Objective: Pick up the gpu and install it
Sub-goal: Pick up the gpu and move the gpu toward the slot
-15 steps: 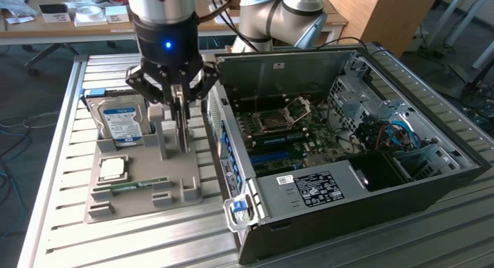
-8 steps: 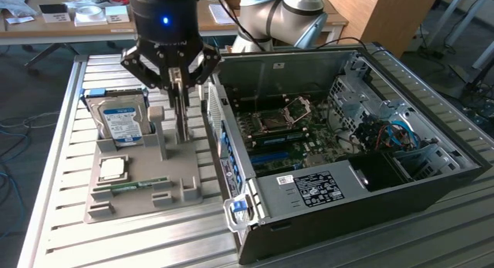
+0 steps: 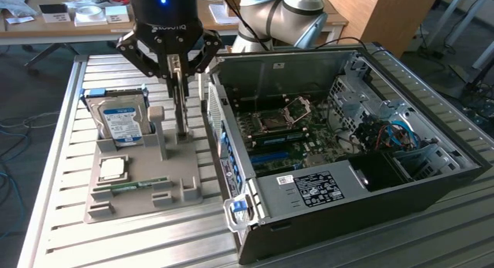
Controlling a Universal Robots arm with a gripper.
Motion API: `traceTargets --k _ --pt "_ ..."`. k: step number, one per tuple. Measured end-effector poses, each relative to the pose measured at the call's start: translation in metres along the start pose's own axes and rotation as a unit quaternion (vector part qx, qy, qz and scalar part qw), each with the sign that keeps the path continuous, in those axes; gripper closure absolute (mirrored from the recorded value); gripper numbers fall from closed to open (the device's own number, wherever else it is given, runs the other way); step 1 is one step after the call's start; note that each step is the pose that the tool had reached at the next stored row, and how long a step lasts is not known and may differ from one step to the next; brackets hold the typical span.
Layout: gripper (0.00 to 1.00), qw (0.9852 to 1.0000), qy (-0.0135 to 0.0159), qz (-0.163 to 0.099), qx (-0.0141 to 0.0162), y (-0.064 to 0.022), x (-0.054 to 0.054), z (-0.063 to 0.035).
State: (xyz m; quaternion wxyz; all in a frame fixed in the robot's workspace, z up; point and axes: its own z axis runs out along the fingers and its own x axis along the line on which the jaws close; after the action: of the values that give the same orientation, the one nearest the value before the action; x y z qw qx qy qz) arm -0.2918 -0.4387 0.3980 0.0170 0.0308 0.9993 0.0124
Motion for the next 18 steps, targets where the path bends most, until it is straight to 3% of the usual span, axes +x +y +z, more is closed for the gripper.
traceTargets --k 18 --pt "0.73 1.0000 0.0001 0.000 0.0000 0.0003 -0.0017 -0.0037"
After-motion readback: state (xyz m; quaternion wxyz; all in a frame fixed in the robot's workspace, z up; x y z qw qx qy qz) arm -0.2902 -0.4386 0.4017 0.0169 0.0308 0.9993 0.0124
